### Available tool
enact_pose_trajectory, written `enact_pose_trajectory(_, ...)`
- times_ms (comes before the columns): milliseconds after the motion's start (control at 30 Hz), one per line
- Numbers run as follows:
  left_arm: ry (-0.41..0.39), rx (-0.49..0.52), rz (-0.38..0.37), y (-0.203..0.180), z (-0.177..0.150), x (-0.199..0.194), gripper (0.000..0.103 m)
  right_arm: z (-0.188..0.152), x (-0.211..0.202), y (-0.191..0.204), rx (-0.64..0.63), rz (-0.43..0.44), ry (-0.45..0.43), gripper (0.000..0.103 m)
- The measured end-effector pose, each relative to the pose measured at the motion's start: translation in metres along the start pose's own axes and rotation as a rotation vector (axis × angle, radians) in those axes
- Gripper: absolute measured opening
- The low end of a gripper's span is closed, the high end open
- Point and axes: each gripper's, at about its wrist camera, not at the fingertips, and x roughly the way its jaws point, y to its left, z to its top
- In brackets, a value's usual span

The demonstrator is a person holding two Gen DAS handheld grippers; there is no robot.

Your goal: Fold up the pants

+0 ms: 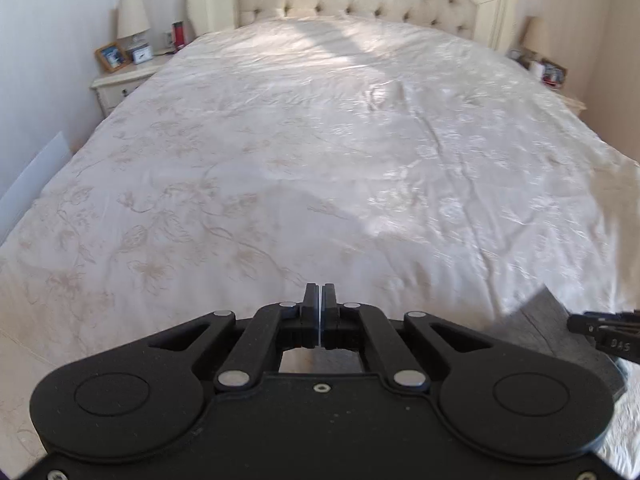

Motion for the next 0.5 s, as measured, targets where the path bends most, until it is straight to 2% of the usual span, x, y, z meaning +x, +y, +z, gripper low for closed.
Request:
enact_pose_trajectory(33, 0.013, -0.021, 0.001, 0.005, 0.001, 0.001, 0.004, 0.006, 0.014, -0.001, 0.009, -0.074, 0.030, 0.023)
enact_pose_trajectory(67, 0.026, -0.042, 0.003, 0.008, 0.000, 0.003, 0.008, 0.007, 0.020, -0.003, 0.012, -0.110, 0.034, 0.023)
enact_pose_trajectory(133, 0.054, -0.062, 0.004, 0.011, -0.006, 0.004, 0.009, 0.008, 0.018, -0.009, 0.019, -0.132, 0.020, 0.023)
enact_pose_trajectory(233, 0.091, -0.066, 0.005, 0.009, -0.022, 0.001, 0.009, 0.001, 0.008, -0.018, 0.022, -0.105, 0.015, 0.023)
enact_pose_trajectory(333, 0.143, -0.077, -0.033, 0.007, -0.041, 0.004, 0.011, -0.008, 0.002, -0.031, 0.038, -0.031, 0.006, 0.024)
enact_pose_trajectory(367, 0.158, -0.088, -0.052, 0.006, -0.047, 0.006, 0.015, -0.015, -0.001, -0.036, 0.053, 0.004, 0.010, 0.026)
enact_pose_trajectory(467, 0.206, -0.111, -0.109, 0.003, -0.068, 0.014, 0.038, -0.031, 0.004, -0.046, 0.096, 0.059, 0.069, 0.031)
enact_pose_trajectory(500, 0.220, -0.111, -0.123, 0.002, -0.075, 0.018, 0.039, -0.038, 0.007, -0.050, 0.103, 0.074, 0.086, 0.032)
